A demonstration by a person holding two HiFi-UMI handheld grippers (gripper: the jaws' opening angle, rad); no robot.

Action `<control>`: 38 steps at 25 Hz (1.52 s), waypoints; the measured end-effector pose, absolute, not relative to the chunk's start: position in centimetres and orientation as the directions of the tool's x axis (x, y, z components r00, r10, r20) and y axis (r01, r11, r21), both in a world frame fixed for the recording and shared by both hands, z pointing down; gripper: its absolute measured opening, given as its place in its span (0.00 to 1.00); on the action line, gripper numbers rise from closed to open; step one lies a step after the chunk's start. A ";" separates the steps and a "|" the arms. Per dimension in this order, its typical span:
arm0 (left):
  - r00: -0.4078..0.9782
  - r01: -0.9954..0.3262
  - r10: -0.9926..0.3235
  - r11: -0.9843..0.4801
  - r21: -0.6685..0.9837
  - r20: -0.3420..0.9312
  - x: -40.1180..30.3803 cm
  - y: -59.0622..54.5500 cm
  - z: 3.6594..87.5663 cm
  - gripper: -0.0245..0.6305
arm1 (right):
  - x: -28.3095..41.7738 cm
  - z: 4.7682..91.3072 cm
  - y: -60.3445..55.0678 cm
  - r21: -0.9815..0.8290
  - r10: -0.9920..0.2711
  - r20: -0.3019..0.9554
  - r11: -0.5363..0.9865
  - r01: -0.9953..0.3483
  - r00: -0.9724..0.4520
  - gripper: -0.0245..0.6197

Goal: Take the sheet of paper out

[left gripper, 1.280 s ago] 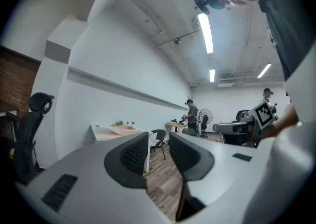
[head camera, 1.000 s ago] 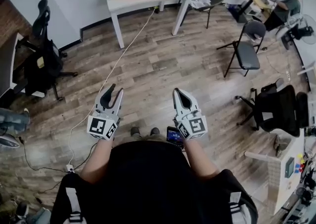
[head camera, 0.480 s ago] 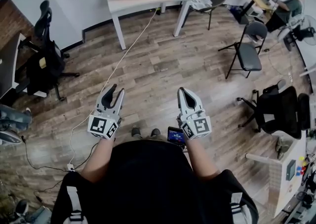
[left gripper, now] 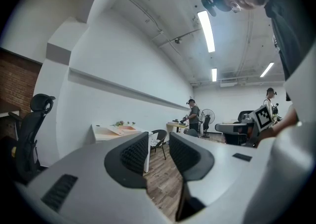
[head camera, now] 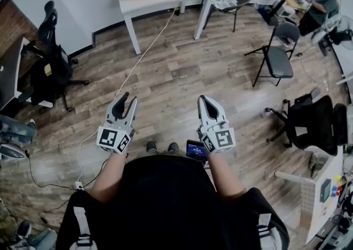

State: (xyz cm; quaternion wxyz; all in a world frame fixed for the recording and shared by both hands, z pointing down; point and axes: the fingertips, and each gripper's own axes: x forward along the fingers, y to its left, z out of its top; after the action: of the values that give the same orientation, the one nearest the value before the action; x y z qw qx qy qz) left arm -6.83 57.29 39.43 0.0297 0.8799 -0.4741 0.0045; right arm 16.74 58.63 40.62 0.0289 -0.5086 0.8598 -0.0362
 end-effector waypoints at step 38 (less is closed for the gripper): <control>0.542 -0.838 -0.839 -0.535 0.110 0.045 -1.9 36.4 42.7 0.22 | 21.9 43.4 38.4 -0.107 -0.869 0.036 0.487 -0.867 -0.493 0.06</control>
State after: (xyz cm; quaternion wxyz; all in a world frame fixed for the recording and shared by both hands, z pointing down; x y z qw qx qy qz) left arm -1.93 36.43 42.69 0.0591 0.8761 -0.4785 -0.0064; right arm 21.87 38.36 43.41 0.0116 -0.5035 0.8622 -0.0555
